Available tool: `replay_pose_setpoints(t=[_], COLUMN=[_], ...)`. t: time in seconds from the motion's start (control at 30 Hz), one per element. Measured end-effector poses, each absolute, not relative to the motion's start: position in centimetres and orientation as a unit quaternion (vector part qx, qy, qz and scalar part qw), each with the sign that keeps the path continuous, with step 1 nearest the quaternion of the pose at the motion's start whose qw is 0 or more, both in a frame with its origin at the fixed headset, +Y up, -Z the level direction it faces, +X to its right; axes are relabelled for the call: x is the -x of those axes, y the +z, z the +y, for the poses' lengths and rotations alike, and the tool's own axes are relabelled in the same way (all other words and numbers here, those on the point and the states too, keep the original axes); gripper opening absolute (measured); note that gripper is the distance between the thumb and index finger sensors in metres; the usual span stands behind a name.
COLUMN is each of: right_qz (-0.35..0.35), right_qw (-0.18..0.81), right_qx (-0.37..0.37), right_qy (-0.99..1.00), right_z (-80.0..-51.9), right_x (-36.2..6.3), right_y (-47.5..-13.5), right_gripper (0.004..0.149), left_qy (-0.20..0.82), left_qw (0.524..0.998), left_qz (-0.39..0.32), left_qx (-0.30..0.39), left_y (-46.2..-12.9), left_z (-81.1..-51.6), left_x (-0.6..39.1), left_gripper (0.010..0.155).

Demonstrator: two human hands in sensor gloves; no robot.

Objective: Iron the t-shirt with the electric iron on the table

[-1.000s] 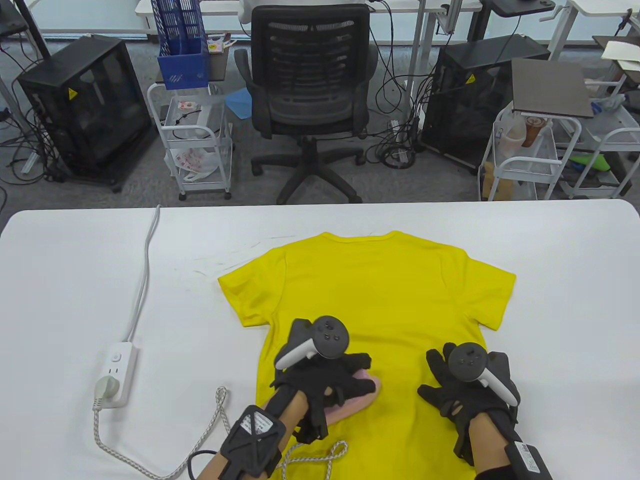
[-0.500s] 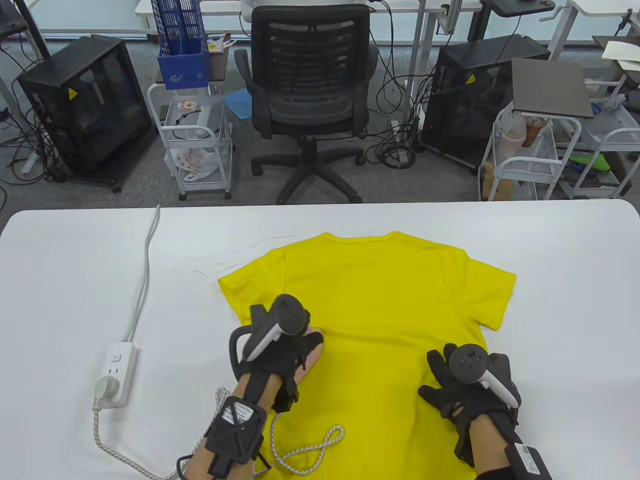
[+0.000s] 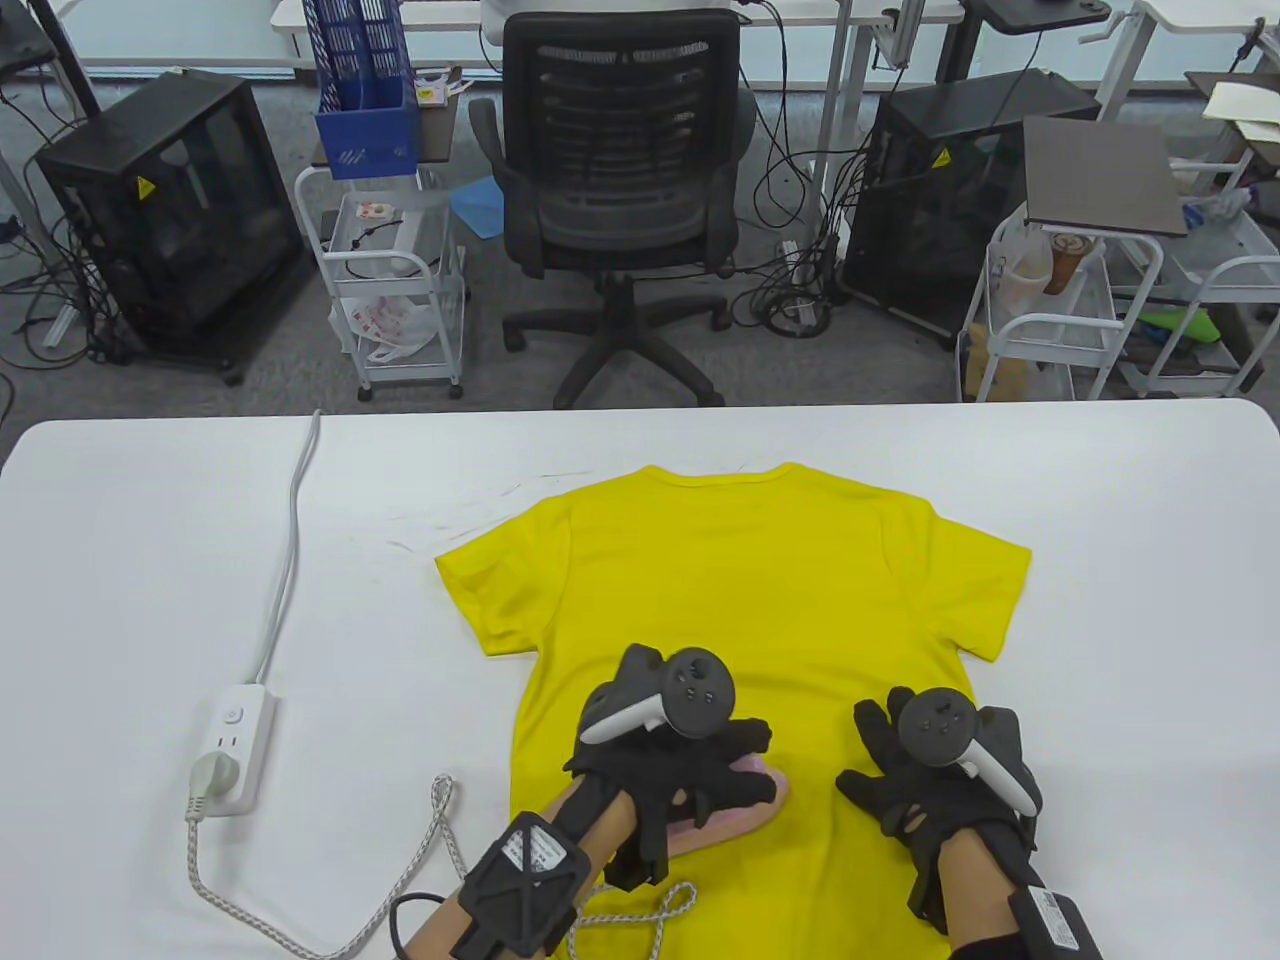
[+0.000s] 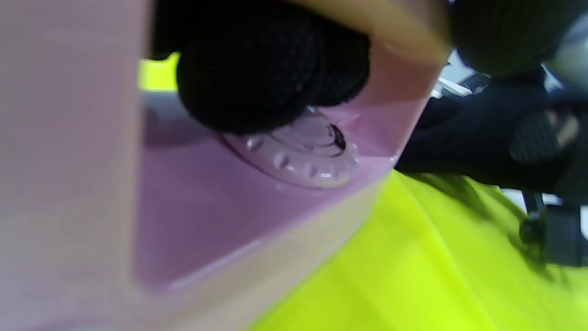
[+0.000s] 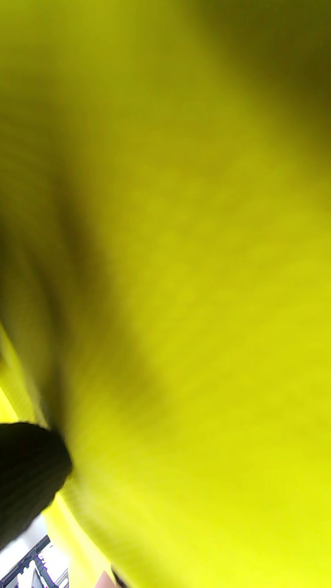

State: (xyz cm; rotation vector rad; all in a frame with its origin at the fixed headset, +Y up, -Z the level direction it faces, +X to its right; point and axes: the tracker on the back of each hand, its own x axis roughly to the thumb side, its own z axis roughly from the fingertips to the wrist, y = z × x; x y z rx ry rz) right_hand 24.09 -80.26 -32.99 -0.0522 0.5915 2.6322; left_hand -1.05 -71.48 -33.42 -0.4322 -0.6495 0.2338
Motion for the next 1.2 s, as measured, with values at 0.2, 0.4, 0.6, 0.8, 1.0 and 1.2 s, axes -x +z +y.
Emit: replay_pose_setpoints(t=[0.2, 0.4, 0.6, 0.8, 1.0, 1.2], right_qz=[0.215, 0.218, 0.218, 0.217, 0.217, 0.217], right_qw=[0.219, 0.221, 0.222, 0.221, 0.221, 0.221], right_qx=[0.017, 0.014, 0.016, 0.019, 0.02, 0.019], right_qy=[0.952, 0.95, 0.95, 0.95, 0.951, 0.951], right_z=[-80.3, -80.3, -80.3, -80.3, -80.2, -80.2], right_x=[-24.1, -24.2, -24.2, -24.1, -24.1, -24.1], right_y=[-32.9, -32.9, -32.9, -32.9, -32.9, -32.9], right_gripper=[0.077, 0.077, 0.077, 0.078, 0.077, 0.077], left_qy=[0.082, 0.16, 0.208, 0.153, 0.084, 0.097], left_qw=[0.965, 0.976, 0.95, 0.909, 0.915, 0.974], left_qz=[-0.209, 0.009, -0.092, -0.274, -0.324, -0.132], left_qx=[0.138, 0.145, 0.215, 0.274, 0.226, 0.157], left_y=[-35.9, -39.4, -38.7, -34.4, -32.2, -36.7], left_z=[-70.9, -71.3, -71.8, -72.0, -71.4, -71.2], left_x=[4.2, 12.6, 11.3, 2.6, 0.0, 6.7], left_gripper=[0.068, 0.073, 0.074, 0.073, 0.071, 0.072])
